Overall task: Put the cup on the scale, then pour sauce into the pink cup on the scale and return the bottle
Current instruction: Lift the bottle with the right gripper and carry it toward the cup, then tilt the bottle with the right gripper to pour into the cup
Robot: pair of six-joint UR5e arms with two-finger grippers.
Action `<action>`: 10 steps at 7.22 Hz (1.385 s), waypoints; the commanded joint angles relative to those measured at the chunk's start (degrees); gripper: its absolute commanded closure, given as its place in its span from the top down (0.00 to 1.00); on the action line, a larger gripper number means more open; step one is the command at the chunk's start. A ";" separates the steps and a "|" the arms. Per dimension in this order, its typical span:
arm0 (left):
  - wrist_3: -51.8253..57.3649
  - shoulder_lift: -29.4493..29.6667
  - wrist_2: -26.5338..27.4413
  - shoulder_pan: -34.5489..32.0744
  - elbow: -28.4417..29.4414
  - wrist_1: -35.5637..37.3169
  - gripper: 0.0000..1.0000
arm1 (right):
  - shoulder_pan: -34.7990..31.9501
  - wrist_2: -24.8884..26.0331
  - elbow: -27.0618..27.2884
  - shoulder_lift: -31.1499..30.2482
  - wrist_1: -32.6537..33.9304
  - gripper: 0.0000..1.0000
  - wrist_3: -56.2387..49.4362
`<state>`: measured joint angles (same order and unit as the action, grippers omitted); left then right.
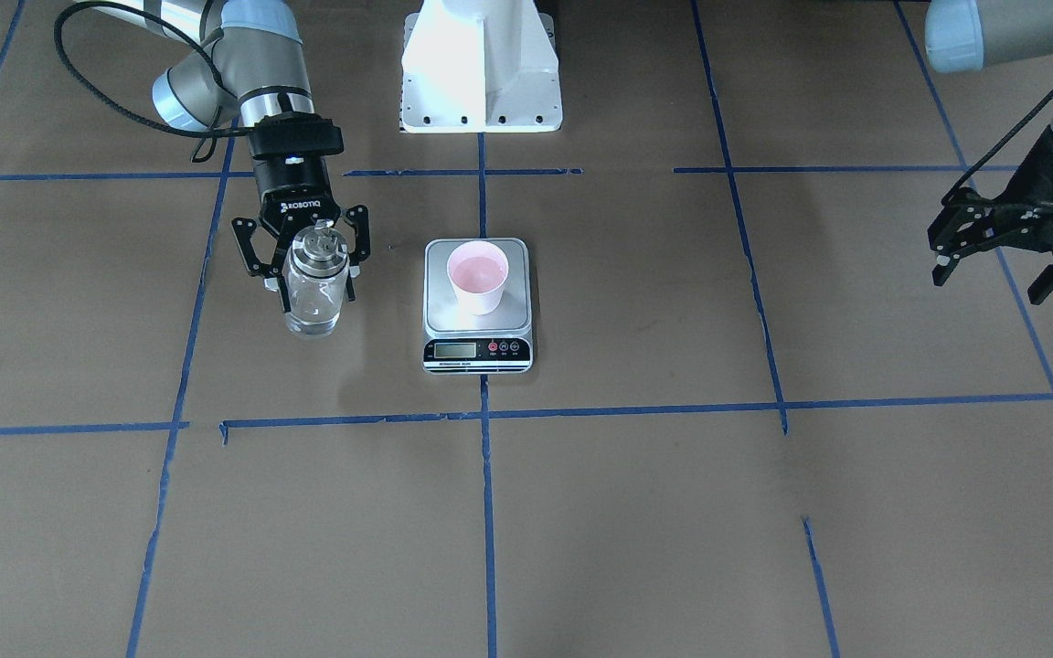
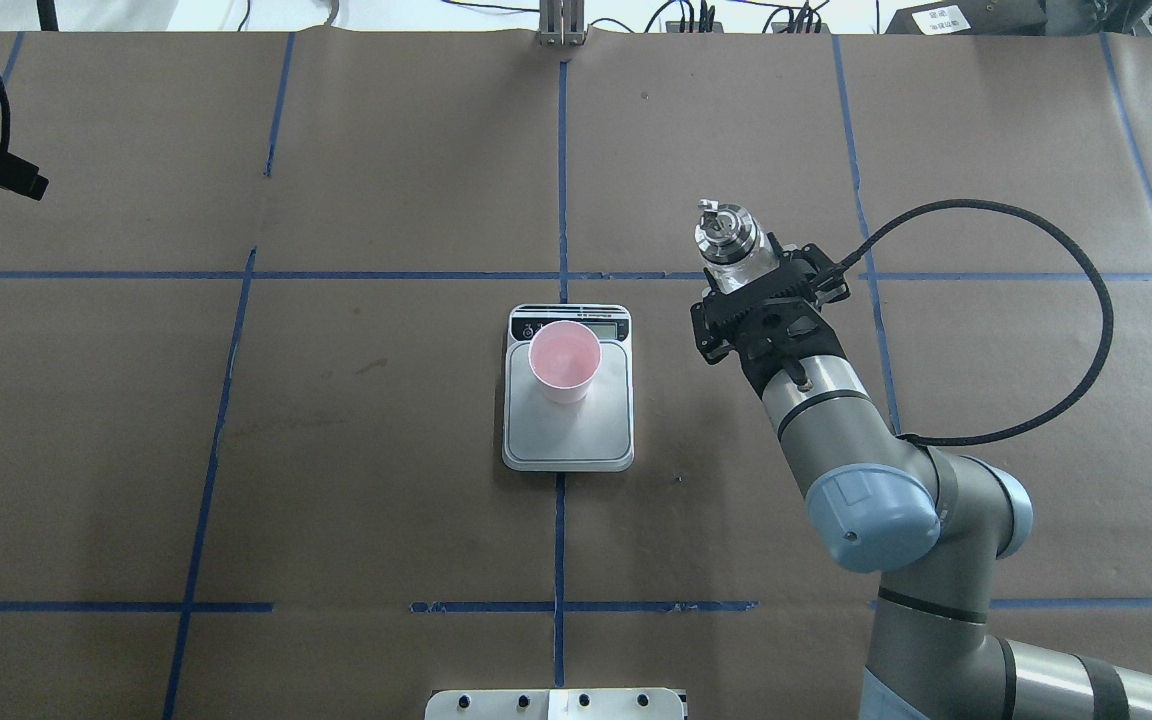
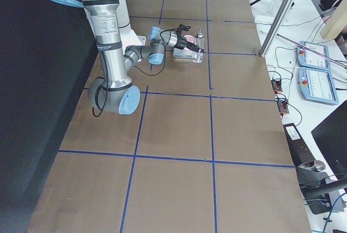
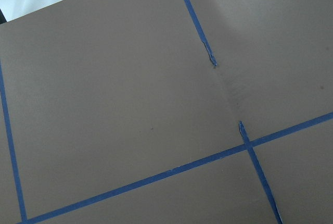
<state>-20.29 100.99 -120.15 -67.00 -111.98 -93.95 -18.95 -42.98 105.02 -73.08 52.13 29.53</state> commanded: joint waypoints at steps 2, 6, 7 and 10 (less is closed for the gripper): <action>4.36 -1.32 -0.26 -0.68 0.10 0.09 0.99 | 2.33 6.03 0.01 4.42 15.15 0.00 -16.17; 8.95 -2.29 -0.35 -2.96 0.19 0.09 0.99 | 4.80 7.91 -2.27 6.89 18.26 0.00 -32.38; 8.95 -2.38 -0.35 -3.05 -0.16 0.09 0.99 | 4.89 8.52 -2.88 7.42 21.84 0.00 -33.82; 8.86 -2.29 -0.44 -3.14 -0.16 0.09 0.99 | 4.89 12.47 -2.98 11.38 30.39 0.00 -37.51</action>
<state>-11.42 98.66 -120.56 -70.09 -112.03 -93.87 -14.07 -32.12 102.13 -62.57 80.25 -6.28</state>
